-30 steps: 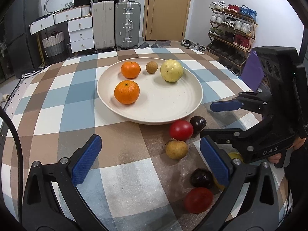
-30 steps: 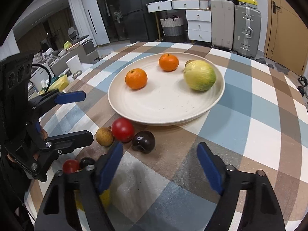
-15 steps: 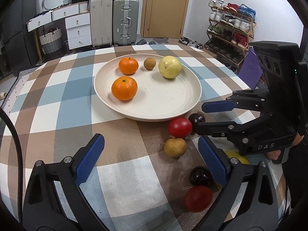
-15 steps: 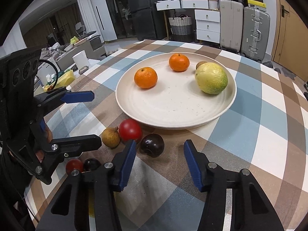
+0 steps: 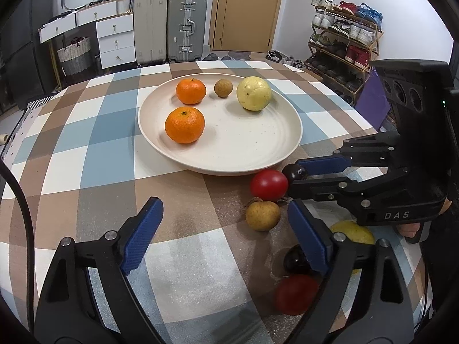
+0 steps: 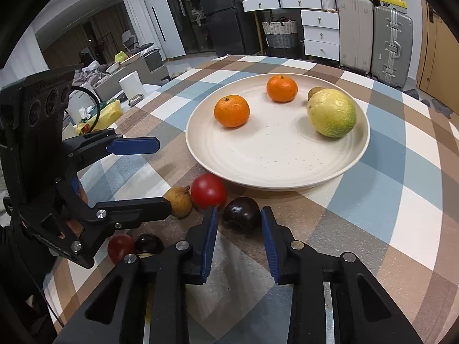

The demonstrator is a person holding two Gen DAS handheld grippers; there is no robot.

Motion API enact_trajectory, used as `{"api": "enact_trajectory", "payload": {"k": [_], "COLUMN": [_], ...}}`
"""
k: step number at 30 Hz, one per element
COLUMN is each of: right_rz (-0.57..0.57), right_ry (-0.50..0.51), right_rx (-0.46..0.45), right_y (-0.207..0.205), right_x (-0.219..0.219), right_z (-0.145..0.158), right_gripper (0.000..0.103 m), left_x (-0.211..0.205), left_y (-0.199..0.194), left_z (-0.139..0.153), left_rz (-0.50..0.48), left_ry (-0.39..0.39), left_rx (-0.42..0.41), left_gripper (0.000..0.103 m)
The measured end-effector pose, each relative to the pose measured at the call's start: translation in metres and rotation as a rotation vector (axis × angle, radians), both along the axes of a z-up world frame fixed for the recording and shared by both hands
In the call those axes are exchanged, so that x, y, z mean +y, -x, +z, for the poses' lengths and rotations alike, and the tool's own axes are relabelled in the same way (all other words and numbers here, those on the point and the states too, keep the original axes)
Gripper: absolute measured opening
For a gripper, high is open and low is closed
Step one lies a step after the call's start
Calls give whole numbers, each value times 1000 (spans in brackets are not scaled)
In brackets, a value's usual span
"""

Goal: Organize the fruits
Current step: 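Grasp a small brown pear with the left tool while the right tool grasps a dark plum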

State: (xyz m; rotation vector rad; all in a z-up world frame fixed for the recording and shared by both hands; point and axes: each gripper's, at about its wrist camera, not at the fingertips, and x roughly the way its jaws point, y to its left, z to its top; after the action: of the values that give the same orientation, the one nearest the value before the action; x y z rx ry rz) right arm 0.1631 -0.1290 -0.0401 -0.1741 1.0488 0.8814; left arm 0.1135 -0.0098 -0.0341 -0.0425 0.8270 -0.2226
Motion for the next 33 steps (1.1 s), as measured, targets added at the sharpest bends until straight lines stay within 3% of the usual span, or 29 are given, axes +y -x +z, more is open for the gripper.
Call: {"api": "enact_trajectory", "payload": {"k": [6, 15, 27, 33], "right_rz": [-11, -31, -38, -42], "right_ry": [-1, -19, -26, -26], "right_rx": [-22, -32, -22, -11], "right_y": [3, 7, 6, 5], "right_x": [-4, -9, -11, -11], "right_z": [3, 11, 13, 10], "right_gripper": [27, 27, 27, 27], "left_x": [1, -2, -12, -16], "left_y": [0, -4, -7, -4], "left_z": [0, -5, -9, -7], "left_rz": [3, -48, -150, -151], "left_ry": [-3, 52, 162, 145], "left_rx": [4, 54, 103, 91], "left_gripper": [85, 65, 23, 23]}}
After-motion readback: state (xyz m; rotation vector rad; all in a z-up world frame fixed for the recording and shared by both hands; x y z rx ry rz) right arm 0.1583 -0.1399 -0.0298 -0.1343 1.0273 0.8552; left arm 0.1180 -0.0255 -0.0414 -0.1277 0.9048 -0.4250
